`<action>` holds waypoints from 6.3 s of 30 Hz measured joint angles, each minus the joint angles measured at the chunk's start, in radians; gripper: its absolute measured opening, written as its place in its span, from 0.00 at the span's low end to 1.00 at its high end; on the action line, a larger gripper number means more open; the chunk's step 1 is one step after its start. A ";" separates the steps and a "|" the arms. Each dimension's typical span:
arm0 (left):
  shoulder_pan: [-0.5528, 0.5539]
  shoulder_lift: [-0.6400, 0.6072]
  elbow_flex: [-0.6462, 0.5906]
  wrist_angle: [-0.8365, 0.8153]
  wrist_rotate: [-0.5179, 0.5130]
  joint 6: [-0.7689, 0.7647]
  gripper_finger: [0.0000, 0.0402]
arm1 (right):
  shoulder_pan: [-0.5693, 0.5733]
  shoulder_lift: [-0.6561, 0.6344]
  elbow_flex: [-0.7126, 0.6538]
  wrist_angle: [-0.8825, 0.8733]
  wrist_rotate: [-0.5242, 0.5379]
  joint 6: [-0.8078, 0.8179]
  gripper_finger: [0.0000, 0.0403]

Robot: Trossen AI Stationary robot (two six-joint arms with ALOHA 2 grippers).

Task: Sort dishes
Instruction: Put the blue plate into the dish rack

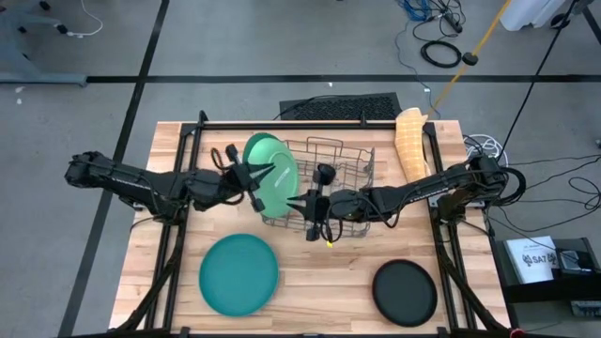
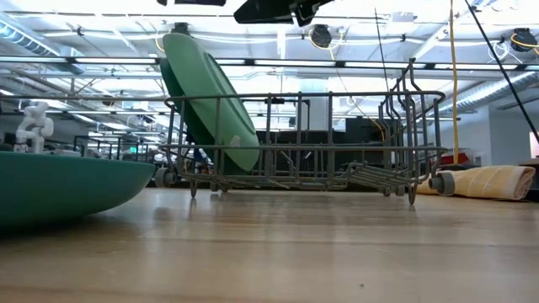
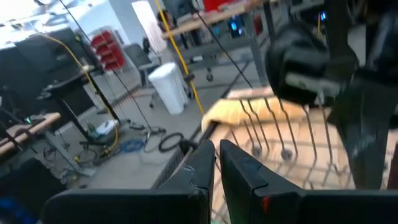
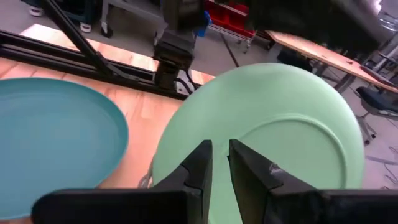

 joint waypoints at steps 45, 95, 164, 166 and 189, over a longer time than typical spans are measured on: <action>-0.661 0.487 0.099 -0.426 0.694 -1.169 0.36 | -0.011 0.000 0.000 -0.060 0.023 0.022 0.27; -0.680 0.726 0.666 -1.243 0.552 -1.236 0.00 | 0.003 -0.005 -0.001 -0.061 0.027 0.009 0.27; 0.165 0.384 -0.071 0.484 0.530 -0.771 0.00 | 0.199 -0.360 -0.001 -0.643 0.559 0.202 0.27; 0.164 0.383 -0.097 0.517 0.507 -0.786 0.00 | 0.195 -0.360 -0.001 -0.643 0.540 0.205 0.27; 0.167 0.384 -0.130 0.596 0.468 -0.798 0.30 | 0.174 -0.341 0.000 -0.635 0.487 0.214 0.27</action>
